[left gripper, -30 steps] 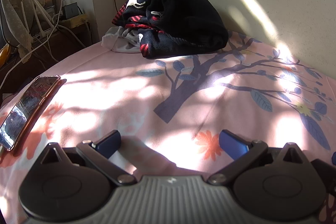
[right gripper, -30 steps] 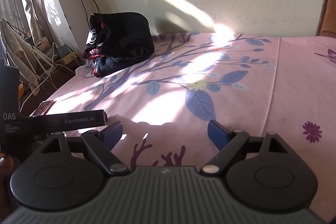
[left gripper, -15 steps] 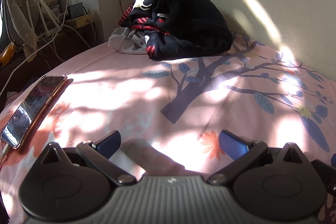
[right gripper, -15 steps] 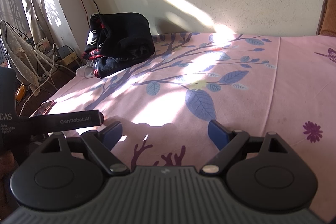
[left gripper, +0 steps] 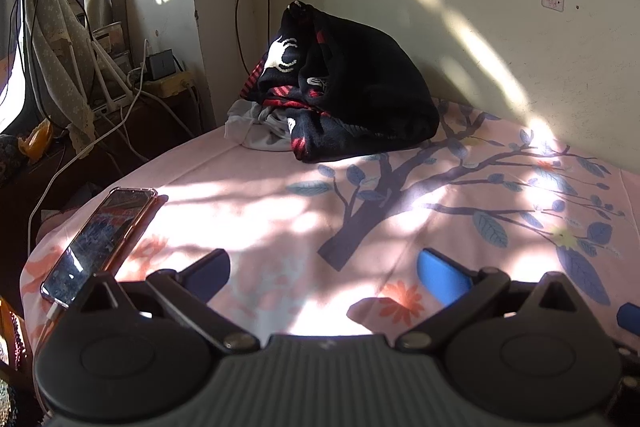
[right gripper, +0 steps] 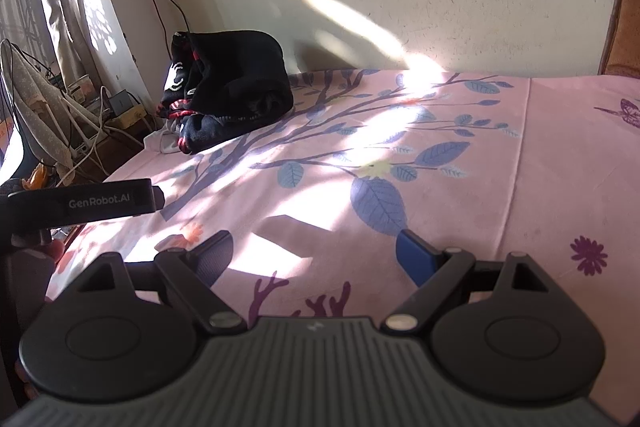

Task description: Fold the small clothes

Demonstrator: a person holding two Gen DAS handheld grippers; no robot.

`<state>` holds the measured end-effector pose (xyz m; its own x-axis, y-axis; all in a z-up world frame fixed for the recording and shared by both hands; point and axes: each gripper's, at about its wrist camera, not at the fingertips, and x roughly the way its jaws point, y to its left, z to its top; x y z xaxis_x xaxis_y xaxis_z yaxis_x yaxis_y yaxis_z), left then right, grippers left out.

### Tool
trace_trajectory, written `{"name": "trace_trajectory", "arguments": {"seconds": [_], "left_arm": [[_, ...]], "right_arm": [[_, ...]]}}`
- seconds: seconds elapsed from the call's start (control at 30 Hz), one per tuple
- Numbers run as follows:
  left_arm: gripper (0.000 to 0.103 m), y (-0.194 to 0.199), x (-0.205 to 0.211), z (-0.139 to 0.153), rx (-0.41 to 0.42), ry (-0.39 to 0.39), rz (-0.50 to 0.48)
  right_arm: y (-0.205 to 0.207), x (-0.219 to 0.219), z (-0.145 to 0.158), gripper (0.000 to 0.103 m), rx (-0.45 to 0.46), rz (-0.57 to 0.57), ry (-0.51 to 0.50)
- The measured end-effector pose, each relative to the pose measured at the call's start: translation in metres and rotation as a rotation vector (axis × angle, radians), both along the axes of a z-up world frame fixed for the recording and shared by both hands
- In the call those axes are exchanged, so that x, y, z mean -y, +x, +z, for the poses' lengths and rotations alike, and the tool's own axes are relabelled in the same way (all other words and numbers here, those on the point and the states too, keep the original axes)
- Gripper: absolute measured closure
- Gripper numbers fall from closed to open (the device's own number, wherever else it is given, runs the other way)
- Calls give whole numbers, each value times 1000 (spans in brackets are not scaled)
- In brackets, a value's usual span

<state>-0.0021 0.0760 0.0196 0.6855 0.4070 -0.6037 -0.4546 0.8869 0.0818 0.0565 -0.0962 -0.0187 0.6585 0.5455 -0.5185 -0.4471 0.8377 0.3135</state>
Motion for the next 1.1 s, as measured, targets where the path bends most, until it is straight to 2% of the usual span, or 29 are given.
{"name": "trace_trajectory", "arguments": {"seconds": [0.6, 0.8, 1.1], "left_arm": [[0, -3, 1, 1, -9, -5, -2], [0, -3, 1, 1, -9, -7, 0], [0, -3, 2, 2, -7, -2, -9]], "right_arm": [[1, 1, 1, 12, -2, -1, 3], [0, 4, 5, 12, 35, -22, 0], [1, 3, 4, 12, 33, -25, -2]]}}
